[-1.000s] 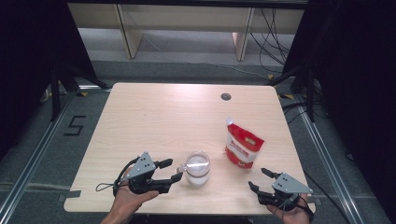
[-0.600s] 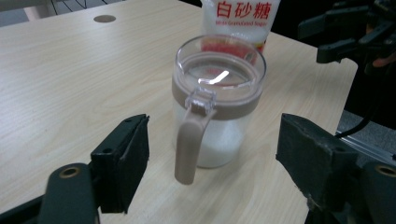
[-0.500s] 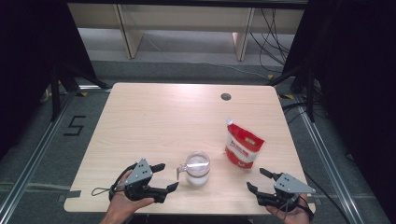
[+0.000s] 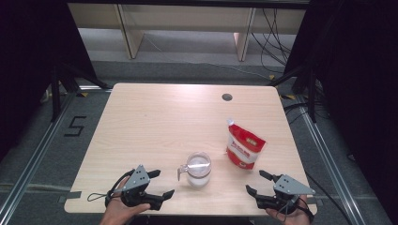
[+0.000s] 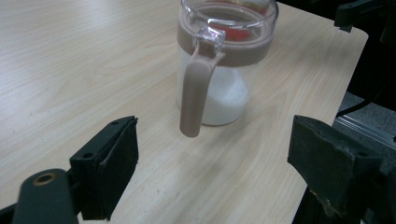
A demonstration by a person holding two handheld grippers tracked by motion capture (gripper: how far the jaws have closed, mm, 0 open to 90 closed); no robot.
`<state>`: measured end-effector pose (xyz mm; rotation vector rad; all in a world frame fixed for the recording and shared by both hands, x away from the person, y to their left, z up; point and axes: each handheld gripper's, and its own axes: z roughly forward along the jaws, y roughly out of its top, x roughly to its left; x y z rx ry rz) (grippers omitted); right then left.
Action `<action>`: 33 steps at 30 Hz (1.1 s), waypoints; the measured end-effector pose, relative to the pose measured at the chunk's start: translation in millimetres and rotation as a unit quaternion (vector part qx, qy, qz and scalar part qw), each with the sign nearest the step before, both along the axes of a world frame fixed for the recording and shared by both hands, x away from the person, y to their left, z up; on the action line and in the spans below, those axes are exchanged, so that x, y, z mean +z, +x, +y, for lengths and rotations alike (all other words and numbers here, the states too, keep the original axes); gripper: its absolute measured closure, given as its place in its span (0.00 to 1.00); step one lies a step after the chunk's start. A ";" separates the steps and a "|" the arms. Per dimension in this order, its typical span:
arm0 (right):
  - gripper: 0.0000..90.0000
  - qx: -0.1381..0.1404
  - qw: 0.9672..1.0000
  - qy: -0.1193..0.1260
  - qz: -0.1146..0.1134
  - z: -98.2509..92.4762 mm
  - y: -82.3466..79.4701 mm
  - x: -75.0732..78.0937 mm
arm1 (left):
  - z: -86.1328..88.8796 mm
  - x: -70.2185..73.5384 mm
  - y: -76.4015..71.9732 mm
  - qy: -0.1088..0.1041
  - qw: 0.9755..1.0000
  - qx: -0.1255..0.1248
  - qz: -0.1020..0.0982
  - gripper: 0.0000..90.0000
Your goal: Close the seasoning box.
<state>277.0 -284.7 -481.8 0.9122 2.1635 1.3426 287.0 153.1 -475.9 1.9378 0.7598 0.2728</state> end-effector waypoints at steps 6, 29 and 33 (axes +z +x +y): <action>0.28 -0.005 1.000 -0.003 0.001 0.1 -1.4 -0.3 | 3.2 -6.8 -1.3 0.007 1.000 0.003 0.009 0.18; 0.24 -0.016 0.999 -0.013 0.042 -2.6 -18.2 -5.9 | 6.4 -23.4 -11.6 0.052 0.998 -0.009 0.021 0.18; 0.23 -0.007 0.999 -0.022 0.048 -2.4 -18.1 -7.1 | 6.2 -25.4 -10.9 0.057 0.998 -0.009 0.018 0.18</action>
